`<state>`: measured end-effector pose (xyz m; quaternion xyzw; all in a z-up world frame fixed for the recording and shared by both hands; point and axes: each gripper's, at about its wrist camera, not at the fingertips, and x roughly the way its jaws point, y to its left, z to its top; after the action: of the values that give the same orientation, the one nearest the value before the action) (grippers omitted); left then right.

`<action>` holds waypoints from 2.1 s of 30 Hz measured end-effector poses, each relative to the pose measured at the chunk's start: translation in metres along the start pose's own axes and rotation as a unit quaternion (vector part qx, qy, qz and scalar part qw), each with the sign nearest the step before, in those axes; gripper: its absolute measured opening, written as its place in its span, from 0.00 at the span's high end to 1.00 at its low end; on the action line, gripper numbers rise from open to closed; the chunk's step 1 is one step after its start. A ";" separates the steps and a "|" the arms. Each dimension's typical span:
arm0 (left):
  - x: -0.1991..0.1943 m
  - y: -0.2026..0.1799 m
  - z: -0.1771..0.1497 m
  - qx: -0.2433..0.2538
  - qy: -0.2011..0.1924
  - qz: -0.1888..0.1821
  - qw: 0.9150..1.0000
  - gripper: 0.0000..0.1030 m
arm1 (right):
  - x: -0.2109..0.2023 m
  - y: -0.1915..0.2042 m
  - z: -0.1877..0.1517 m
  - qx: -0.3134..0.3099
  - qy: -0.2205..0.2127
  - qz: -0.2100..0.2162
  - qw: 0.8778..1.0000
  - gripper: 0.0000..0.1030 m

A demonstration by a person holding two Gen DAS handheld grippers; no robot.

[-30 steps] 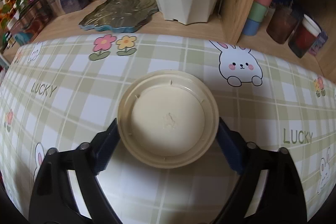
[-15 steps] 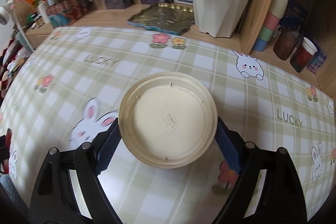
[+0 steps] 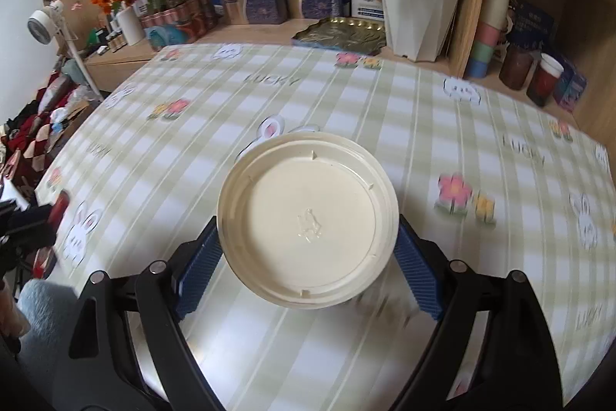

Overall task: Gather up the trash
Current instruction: 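Carry the lighter and cream lid with both tools over the bin, then open the right tool to drop the lid while the left tool drops the lighter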

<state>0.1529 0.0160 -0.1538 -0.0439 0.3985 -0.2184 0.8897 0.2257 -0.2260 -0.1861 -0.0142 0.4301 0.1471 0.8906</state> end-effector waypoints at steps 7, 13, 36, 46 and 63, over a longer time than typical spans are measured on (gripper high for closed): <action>-0.028 -0.017 -0.034 0.013 0.005 -0.012 1.000 0.78 | -0.037 0.030 -0.059 0.013 -0.008 0.024 1.000 0.18; -0.048 -0.026 -0.061 0.018 0.010 -0.015 1.000 0.78 | -0.062 0.054 -0.098 0.014 -0.016 0.039 0.999 0.18; -0.052 -0.032 -0.144 -0.013 0.054 -0.016 0.998 0.78 | -0.035 0.097 -0.229 0.028 0.100 0.091 0.990 0.17; -0.035 -0.037 -0.150 -0.007 0.078 -0.018 0.997 0.78 | -0.031 0.091 -0.229 0.041 0.098 0.080 0.991 0.07; 0.025 -0.041 -0.174 -0.014 0.185 -0.035 0.982 0.78 | -0.062 0.064 -0.208 0.045 0.027 0.024 0.998 0.06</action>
<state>0.0265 -0.0150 -0.2786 -0.0286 0.5573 -0.2480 0.7919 0.0135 -0.2123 -0.2631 0.0323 0.4606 0.1480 0.8746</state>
